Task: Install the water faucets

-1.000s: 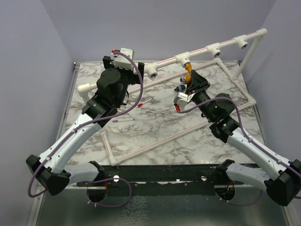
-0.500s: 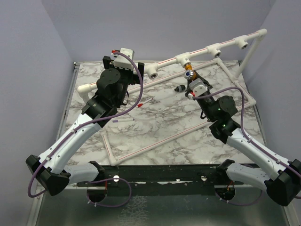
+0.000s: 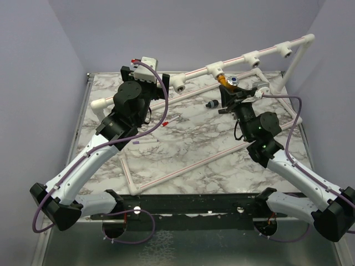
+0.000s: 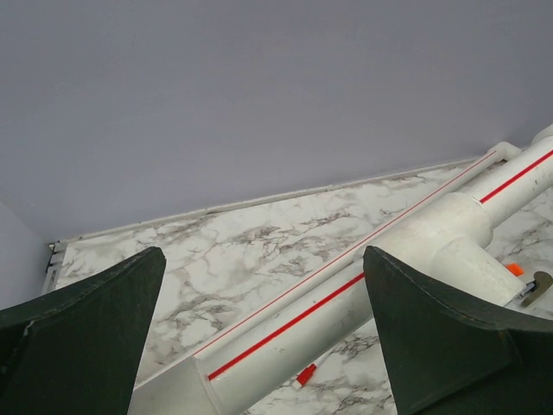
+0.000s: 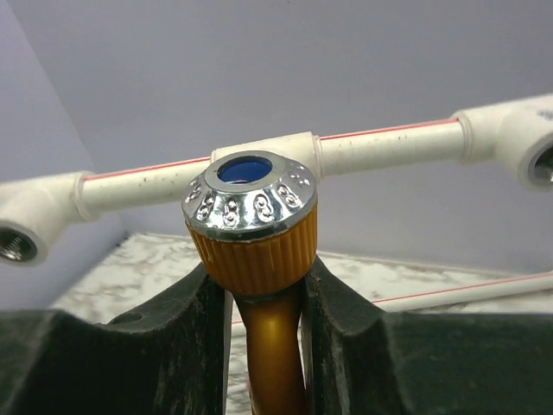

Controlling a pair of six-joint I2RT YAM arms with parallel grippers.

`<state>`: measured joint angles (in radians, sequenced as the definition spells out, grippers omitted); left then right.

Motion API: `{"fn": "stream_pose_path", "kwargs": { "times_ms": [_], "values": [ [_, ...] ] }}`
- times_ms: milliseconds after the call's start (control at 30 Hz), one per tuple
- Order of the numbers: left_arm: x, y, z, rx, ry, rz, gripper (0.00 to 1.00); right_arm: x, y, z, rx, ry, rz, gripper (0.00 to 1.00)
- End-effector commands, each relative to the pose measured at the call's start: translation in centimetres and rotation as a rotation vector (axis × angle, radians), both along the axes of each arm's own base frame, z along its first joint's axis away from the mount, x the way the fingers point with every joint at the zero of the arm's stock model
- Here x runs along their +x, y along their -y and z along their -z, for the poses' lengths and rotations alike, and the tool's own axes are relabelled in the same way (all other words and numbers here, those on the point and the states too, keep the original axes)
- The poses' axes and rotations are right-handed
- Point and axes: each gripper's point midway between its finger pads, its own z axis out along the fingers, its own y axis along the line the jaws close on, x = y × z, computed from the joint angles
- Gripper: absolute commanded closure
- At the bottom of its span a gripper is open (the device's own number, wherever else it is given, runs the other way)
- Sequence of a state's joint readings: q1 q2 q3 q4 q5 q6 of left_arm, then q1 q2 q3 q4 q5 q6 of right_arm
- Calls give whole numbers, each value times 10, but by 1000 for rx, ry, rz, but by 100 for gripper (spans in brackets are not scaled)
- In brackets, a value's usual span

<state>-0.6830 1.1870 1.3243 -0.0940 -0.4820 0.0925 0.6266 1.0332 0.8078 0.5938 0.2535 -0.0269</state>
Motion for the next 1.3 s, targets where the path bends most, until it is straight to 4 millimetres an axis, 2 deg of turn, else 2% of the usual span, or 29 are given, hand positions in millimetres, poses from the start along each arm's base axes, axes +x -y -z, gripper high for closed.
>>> {"fn": "stream_pose_path", "kwargs": {
  "times_ms": [0, 167, 300, 567, 700, 800, 900, 1000, 1100, 1267],
  "values": [
    [-5, 7, 26, 62, -61, 36, 1, -7, -6, -23, 505, -120, -112, 100],
    [-6, 7, 25, 63, -57, 35, 1, -5, 3, -19, 788, -222, -109, 100],
    [-7, 7, 24, 66, -54, 34, 1, -2, 6, -6, 994, -340, -102, 99],
    [-9, 8, 24, 66, -52, 36, 1, -1, 3, 20, 1296, -522, -120, 100],
    [-10, 9, 23, 65, -50, 43, 1, -3, -9, 17, 1369, -583, -185, 99],
    [-11, 9, 23, 64, -49, 42, 1, -2, -11, 15, 1362, -607, -177, 99],
    [-11, 8, 24, 67, -49, 40, 1, -4, -8, 8, 1332, -582, -170, 87],
    [-11, 9, 24, 67, -50, 40, 1, -6, 1, 5, 1291, -543, -131, 61],
    [-11, 9, 24, 68, -51, 40, 1, -9, 10, 6, 1260, -515, -99, 42],
    [-9, 9, 25, 75, -52, 35, 1, -17, 22, 6, 1189, -481, -64, 23]
  ]
}}
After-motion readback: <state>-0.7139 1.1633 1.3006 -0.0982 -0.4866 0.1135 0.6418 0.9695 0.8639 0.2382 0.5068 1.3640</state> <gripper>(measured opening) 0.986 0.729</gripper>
